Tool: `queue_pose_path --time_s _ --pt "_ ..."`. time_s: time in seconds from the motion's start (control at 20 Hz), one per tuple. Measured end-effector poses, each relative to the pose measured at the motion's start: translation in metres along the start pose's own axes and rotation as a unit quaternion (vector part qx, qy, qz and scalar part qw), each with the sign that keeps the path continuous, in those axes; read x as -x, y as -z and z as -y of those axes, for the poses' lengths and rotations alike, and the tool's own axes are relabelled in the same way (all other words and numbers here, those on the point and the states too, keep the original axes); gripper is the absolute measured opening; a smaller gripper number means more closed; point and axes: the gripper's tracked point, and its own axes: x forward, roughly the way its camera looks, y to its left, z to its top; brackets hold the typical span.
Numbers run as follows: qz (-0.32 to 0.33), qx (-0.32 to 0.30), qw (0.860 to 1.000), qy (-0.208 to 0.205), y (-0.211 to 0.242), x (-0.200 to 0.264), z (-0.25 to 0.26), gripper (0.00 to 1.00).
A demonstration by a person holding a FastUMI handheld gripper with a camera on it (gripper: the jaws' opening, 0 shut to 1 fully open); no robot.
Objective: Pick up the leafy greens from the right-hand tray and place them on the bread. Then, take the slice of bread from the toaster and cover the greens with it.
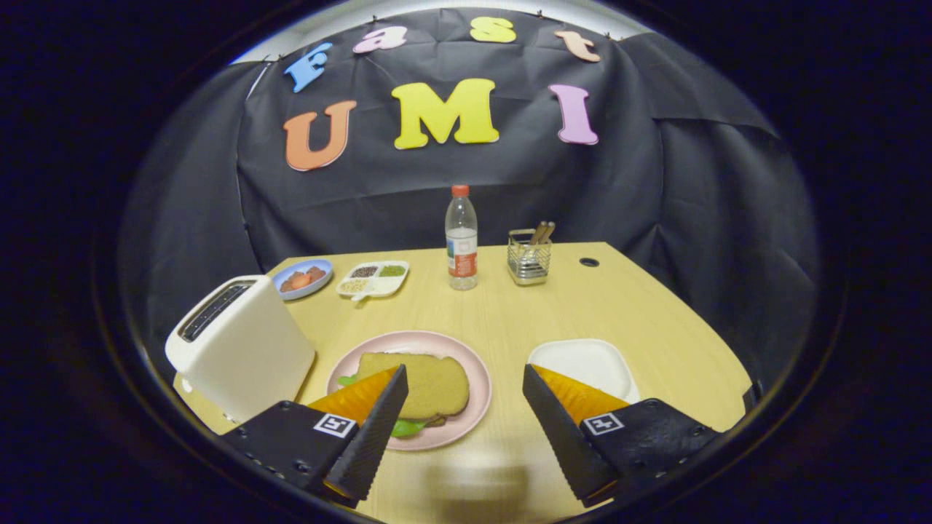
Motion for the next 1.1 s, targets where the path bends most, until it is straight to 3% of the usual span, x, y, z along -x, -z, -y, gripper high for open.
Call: queue_pose_path --time_s 0.25,0.65,1.1 --pt "0.081 0.016 0.996 0.013 -0.032 0.072 -0.002 0.97" --pt "0.205 0.029 0.978 -0.018 -0.059 0.18 -0.009 0.96" --pt "0.248 0.017 0.968 -0.023 -0.057 0.225 0.007 0.96"
